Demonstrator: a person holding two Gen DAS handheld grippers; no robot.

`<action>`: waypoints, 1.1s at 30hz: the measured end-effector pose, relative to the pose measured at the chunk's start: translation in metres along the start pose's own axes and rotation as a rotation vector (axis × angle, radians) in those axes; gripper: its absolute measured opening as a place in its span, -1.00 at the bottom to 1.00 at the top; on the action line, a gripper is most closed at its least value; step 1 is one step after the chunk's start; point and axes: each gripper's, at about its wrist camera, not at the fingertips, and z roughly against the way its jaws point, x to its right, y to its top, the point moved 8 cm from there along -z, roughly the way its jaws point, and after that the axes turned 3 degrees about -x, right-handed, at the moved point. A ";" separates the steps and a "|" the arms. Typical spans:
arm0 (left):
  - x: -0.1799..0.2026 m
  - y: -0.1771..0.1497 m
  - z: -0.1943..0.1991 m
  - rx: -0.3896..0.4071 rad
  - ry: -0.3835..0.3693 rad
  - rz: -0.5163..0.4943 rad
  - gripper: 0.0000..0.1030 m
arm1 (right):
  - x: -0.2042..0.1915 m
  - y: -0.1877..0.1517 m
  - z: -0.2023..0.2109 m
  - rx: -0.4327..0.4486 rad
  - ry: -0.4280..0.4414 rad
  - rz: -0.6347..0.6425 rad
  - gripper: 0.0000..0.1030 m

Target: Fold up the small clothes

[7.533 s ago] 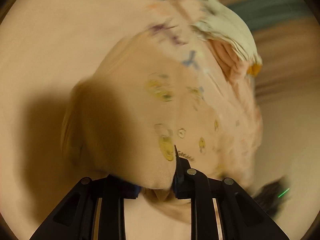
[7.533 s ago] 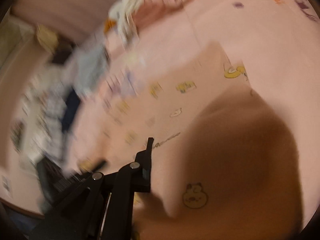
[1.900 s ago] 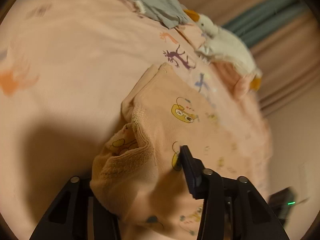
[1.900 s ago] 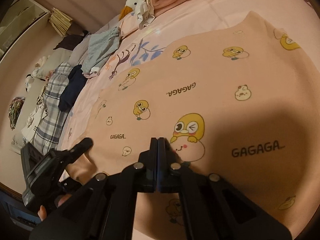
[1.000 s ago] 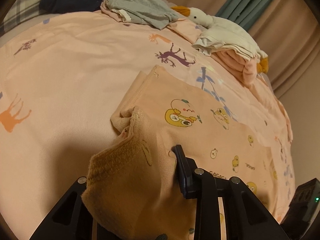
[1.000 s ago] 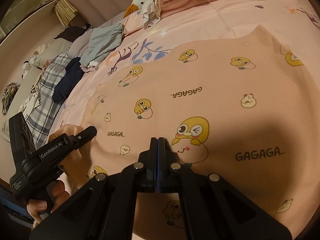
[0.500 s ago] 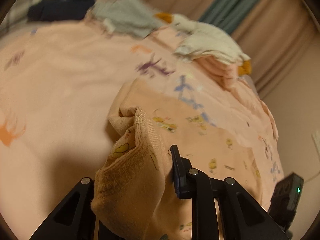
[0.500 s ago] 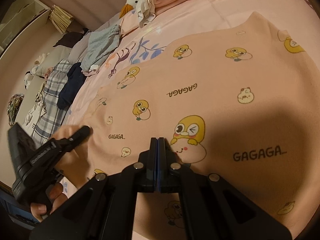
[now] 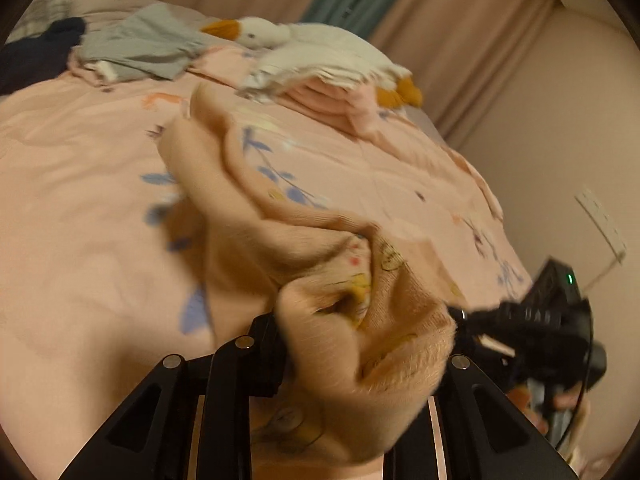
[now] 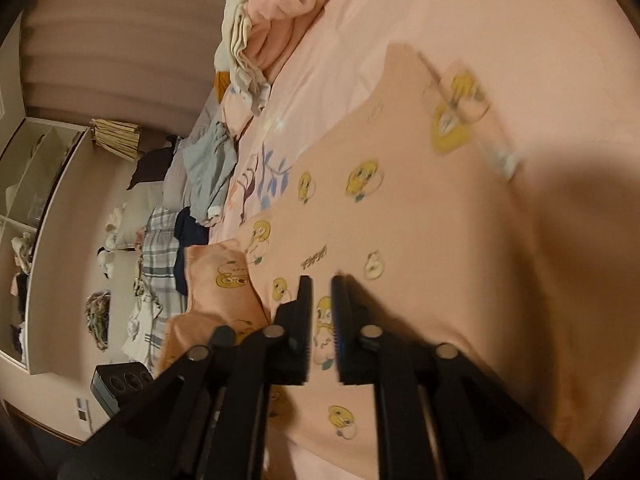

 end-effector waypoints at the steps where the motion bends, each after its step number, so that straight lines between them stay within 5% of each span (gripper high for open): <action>1: 0.008 -0.005 -0.003 -0.026 -0.042 -0.014 -0.57 | -0.001 -0.001 0.001 -0.012 0.015 -0.002 -0.62; 7: 0.030 -0.027 -0.018 -0.124 -0.026 -0.131 -0.57 | 0.005 0.011 0.017 0.006 0.068 -0.063 -0.28; 11: 0.028 -0.023 0.002 -0.144 -0.138 -0.043 -0.52 | 0.007 0.009 0.015 -0.012 0.117 -0.091 -0.16; 15: 0.048 -0.026 0.033 -0.161 -0.278 -0.070 0.05 | -0.002 0.005 0.010 -0.024 0.073 -0.033 0.01; 19: 0.069 -0.037 0.039 -0.214 -0.351 -0.144 0.06 | -0.011 0.006 0.006 -0.024 0.087 -0.007 0.31; 22: 0.061 -0.036 0.034 -0.223 -0.285 -0.142 0.06 | -0.016 0.005 0.000 -0.033 0.074 0.012 0.35; 26: 0.019 -0.023 0.027 -0.174 -0.107 -0.021 0.06 | -0.022 0.007 -0.005 -0.045 0.059 0.035 0.35; 33: -0.037 -0.003 0.048 -0.014 0.155 0.053 0.08 | -0.044 0.007 -0.037 -0.129 -0.049 0.175 0.34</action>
